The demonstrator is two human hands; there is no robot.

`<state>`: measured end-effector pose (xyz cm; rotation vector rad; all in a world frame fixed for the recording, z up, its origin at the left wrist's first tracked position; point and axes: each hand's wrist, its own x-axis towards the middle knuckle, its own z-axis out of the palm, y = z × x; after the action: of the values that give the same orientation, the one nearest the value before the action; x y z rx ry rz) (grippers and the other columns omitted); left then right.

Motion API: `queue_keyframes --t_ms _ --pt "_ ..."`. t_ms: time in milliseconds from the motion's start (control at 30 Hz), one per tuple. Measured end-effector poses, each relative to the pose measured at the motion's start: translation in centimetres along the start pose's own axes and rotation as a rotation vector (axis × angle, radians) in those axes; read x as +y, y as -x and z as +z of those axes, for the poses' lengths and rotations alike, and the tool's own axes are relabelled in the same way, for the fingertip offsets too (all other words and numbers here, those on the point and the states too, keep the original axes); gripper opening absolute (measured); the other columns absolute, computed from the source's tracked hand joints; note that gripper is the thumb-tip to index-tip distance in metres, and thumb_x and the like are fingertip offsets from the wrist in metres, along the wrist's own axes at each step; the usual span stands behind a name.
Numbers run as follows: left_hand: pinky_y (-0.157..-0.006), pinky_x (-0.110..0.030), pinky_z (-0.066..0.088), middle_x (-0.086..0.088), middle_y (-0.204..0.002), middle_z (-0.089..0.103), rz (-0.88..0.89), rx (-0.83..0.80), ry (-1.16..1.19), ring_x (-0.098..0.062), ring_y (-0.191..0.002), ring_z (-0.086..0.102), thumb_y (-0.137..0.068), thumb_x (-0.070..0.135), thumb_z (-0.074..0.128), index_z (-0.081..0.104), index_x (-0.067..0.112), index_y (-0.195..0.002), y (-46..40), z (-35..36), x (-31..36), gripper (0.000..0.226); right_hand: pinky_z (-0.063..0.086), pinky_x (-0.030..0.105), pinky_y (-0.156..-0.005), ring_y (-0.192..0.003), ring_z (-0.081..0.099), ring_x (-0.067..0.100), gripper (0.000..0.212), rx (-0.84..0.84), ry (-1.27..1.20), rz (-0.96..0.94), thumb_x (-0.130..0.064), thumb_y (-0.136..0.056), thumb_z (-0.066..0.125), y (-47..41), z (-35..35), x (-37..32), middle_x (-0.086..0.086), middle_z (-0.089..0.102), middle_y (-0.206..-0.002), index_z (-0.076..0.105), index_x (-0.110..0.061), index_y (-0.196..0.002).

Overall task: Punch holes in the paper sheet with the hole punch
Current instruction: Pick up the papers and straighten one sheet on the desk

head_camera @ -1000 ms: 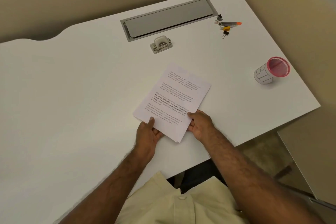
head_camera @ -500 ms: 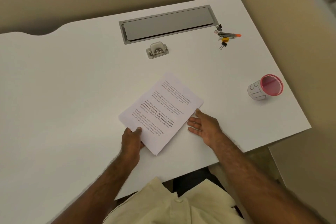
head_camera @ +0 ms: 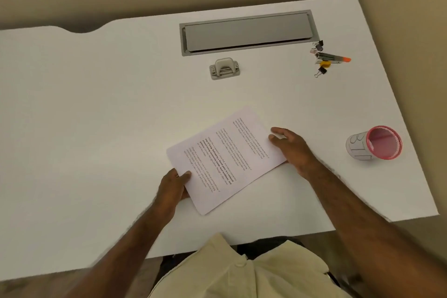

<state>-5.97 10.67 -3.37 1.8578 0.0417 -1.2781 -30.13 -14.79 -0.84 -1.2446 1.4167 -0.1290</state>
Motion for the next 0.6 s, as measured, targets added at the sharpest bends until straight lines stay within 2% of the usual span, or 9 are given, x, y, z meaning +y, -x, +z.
queue_keyframes --t_ms 67,100,200,300,433,500,600 --pt "-0.086 -0.046 0.066 0.001 -0.118 0.08 0.008 0.026 -0.013 -0.025 -0.105 0.079 -0.109 0.019 0.057 0.067 0.02 -0.126 0.0 0.4 0.1 0.02 0.05 0.03 -0.105 -0.108 0.066 0.004 0.038 -0.033 0.058 -0.056 -0.032 -0.099 0.073 -0.4 0.0 0.0 -0.011 0.072 -0.116 0.07 -0.025 -0.137" --pt "-0.089 -0.048 0.066 -0.001 -0.121 0.078 0.013 0.042 -0.02 -0.027 -0.107 0.078 -0.11 0.021 0.057 0.066 0.018 -0.129 0.0 0.6 0.2 0.022 0.049 0.031 -0.11 -0.114 0.067 0.008 0.038 -0.045 0.063 -0.07 -0.03 -0.1 0.073 -0.6 0.0 0.1 -0.009 0.073 -0.12 0.071 -0.023 -0.136" --pt "-0.085 -0.047 0.066 -0.004 -0.122 0.078 0.029 0.104 -0.042 -0.026 -0.106 0.077 -0.111 0.029 0.055 0.066 0.017 -0.13 0.2 1.1 0.2 0.026 0.048 0.032 -0.114 -0.123 0.067 0.015 0.033 -0.054 0.055 -0.098 -0.025 -0.1 0.074 -0.8 -0.1 0.5 -0.002 0.074 -0.129 0.074 -0.019 -0.132" --pt "-0.073 -0.038 0.064 -0.003 -0.116 0.078 0.021 0.158 -0.056 -0.024 -0.101 0.077 -0.111 0.032 0.054 0.07 0.016 -0.121 0.2 1.4 0.4 0.025 0.051 0.031 -0.107 -0.113 0.07 0.018 0.033 -0.045 0.046 -0.105 -0.025 -0.099 0.074 -0.9 -0.1 0.9 0.004 0.077 -0.117 0.074 -0.022 -0.132" --pt "-0.066 -0.033 0.061 -0.004 -0.108 0.079 0.013 0.198 -0.051 -0.025 -0.096 0.077 -0.11 0.036 0.056 0.072 0.015 -0.105 0.1 1.8 0.7 0.026 0.052 0.024 -0.086 -0.087 0.066 0.013 0.033 -0.033 0.097 -0.122 -0.025 -0.097 0.076 -1.1 -0.2 1.3 -0.003 0.068 -0.082 0.074 -0.026 -0.13" --pt "-0.072 -0.037 0.063 -0.006 -0.11 0.079 0.01 0.196 -0.037 -0.026 -0.098 0.077 -0.11 0.037 0.056 0.073 0.014 -0.11 0.1 1.8 0.8 0.029 0.051 0.025 -0.083 -0.083 0.066 0.014 0.031 -0.037 0.118 -0.133 -0.021 -0.096 0.077 -1.2 -0.3 1.4 -0.001 0.068 -0.08 0.074 -0.024 -0.127" --pt "-0.086 -0.048 0.065 -0.006 -0.114 0.079 0.028 0.201 -0.023 -0.03 -0.103 0.076 -0.109 0.038 0.056 0.072 0.011 -0.116 0.1 1.9 0.7 0.032 0.053 0.034 -0.088 -0.086 0.067 0.02 0.031 -0.06 0.141 -0.139 -0.014 -0.094 0.078 -1.4 -0.7 1.6 0.019 0.074 -0.09 0.073 -0.023 -0.123"
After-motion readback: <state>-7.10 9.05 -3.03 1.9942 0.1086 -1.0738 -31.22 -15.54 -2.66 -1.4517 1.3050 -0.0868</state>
